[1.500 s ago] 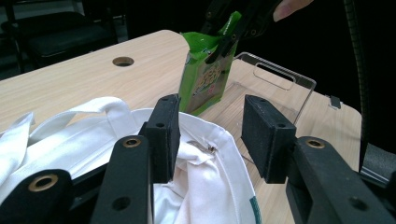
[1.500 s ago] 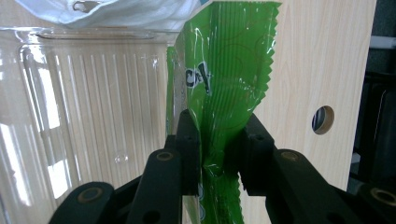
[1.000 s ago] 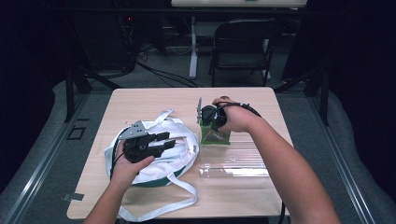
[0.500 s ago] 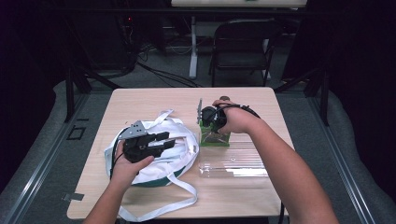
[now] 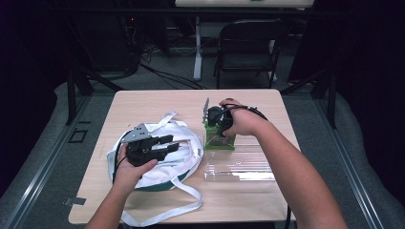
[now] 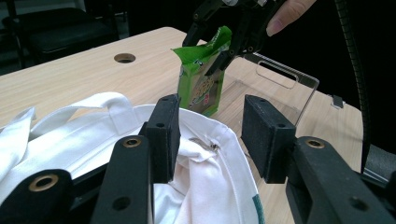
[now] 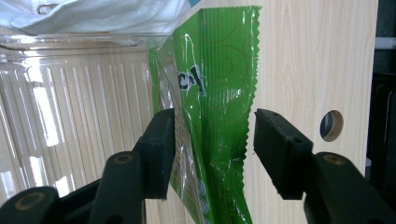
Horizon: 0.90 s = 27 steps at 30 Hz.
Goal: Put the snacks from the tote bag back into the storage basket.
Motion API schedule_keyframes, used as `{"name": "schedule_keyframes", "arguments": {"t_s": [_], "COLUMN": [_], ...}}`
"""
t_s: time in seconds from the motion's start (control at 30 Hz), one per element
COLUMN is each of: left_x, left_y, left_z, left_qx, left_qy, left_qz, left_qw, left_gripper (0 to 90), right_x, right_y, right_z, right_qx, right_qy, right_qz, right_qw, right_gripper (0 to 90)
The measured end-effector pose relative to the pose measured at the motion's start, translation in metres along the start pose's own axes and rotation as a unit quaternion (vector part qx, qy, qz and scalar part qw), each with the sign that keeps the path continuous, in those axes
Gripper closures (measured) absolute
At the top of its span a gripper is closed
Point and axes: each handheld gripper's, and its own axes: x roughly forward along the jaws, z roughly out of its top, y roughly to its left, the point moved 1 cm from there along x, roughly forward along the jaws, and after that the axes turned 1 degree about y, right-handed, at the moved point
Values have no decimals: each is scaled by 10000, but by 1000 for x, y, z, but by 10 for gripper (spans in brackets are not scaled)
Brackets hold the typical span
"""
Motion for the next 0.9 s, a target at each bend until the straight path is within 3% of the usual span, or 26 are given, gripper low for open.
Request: {"name": "schedule_keyframes", "arguments": {"t_s": [0.9], "left_x": [-2], "left_y": [2], "left_z": [0], "left_qx": [-68], "left_qy": [-96], "left_qz": [0], "left_qw": [9999], "left_gripper": [565], "right_x": [-15], "right_y": [-2], "right_z": [1], "right_qx": [115], "right_qy": [-177], "right_qz": [-187], "right_qw": [9996], "right_gripper": [414]}}
